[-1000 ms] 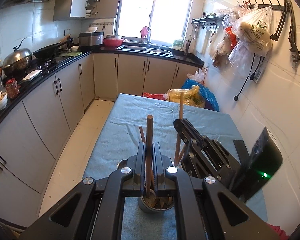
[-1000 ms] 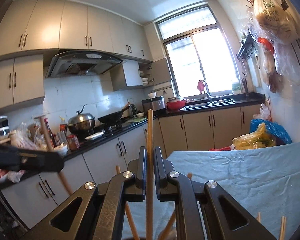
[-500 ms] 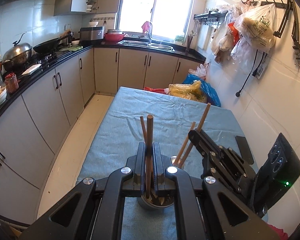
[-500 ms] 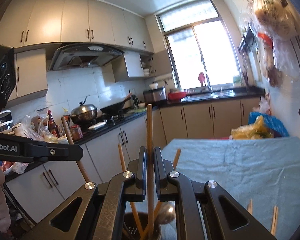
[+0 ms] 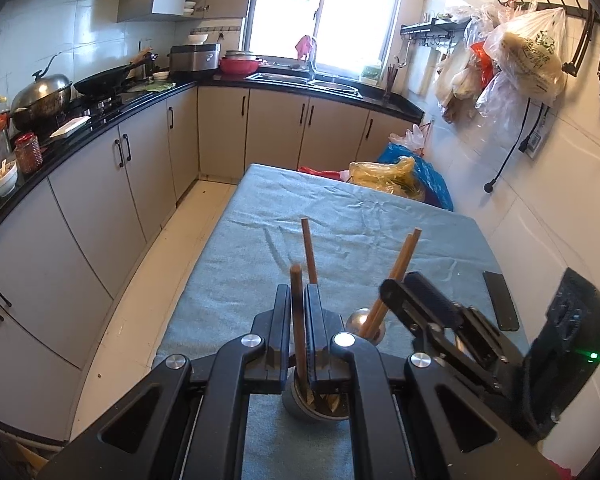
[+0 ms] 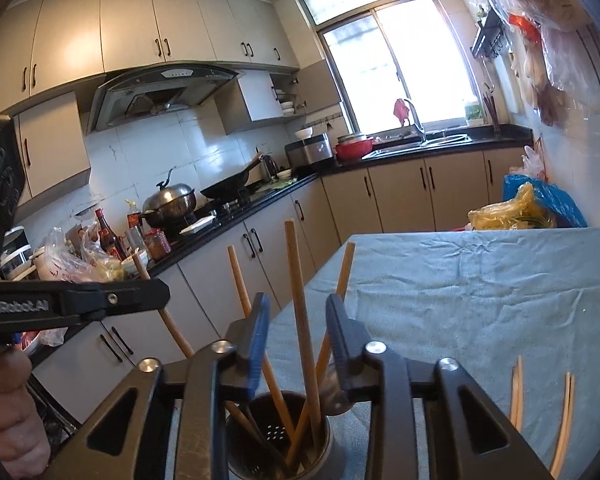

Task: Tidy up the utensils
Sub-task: 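Lower the right tool's chopstick into the holder and open the right tool, then move both open tools away from the holder over the loose chopsticks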

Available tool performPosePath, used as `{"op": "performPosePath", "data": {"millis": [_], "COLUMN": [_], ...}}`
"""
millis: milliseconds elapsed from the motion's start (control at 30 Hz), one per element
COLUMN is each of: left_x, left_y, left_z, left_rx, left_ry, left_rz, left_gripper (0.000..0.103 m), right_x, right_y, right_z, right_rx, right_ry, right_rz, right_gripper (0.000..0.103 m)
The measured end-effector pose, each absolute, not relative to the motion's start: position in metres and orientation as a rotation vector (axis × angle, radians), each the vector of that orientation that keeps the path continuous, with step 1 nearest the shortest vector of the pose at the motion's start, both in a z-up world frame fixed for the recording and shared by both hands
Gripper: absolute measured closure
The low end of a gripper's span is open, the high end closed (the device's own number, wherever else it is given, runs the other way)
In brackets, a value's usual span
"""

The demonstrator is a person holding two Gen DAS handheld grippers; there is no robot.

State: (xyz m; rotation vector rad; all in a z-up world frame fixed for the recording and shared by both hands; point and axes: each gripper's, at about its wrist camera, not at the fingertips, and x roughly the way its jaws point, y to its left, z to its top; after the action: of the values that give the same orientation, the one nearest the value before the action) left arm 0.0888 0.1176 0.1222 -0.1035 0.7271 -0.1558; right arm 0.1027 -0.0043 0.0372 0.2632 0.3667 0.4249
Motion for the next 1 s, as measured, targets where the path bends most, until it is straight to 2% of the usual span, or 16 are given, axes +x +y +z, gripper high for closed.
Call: {"op": "performPosePath", "data": {"millis": [200, 367, 500, 700, 767, 833, 1000], "left_x": [0.087, 0.085, 0.082, 0.076, 0.073, 0.069, 0.056], "left_y": [0.119, 0.119, 0.119, 0.117, 0.115, 0.116, 0.112], "left_z": [0.121, 0.120, 0.119, 0.119, 0.119, 0.119, 0.123], "left_rx": [-0.093, -0.075, -0.057, -0.035, -0.030, -0.029, -0.019], "left_ry": [0.713, 0.700, 0.683, 0.664, 0.659, 0.650, 0.617], "left_rz": [-0.131, -0.100, -0.071, -0.046, -0.040, -0.031, -0.012], "left_gripper": [0.096, 0.091, 0.082, 0.080, 0.076, 0.071, 0.067], "right_x": [0.093, 0.087, 0.081, 0.071, 0.068, 0.064, 0.048], "right_y": [-0.009, -0.020, -0.031, -0.047, -0.053, -0.059, -0.088], "right_z": [0.046, 0.051, 0.052, 0.052, 0.051, 0.050, 0.050], "right_rx": [0.273, 0.291, 0.309, 0.332, 0.341, 0.346, 0.358], "right_ry": [0.333, 0.318, 0.316, 0.324, 0.331, 0.338, 0.346], "right_rz": [0.415, 0.394, 0.371, 0.336, 0.326, 0.318, 0.283], "right_gripper": [0.061, 0.056, 0.052, 0.042, 0.038, 0.037, 0.036]}}
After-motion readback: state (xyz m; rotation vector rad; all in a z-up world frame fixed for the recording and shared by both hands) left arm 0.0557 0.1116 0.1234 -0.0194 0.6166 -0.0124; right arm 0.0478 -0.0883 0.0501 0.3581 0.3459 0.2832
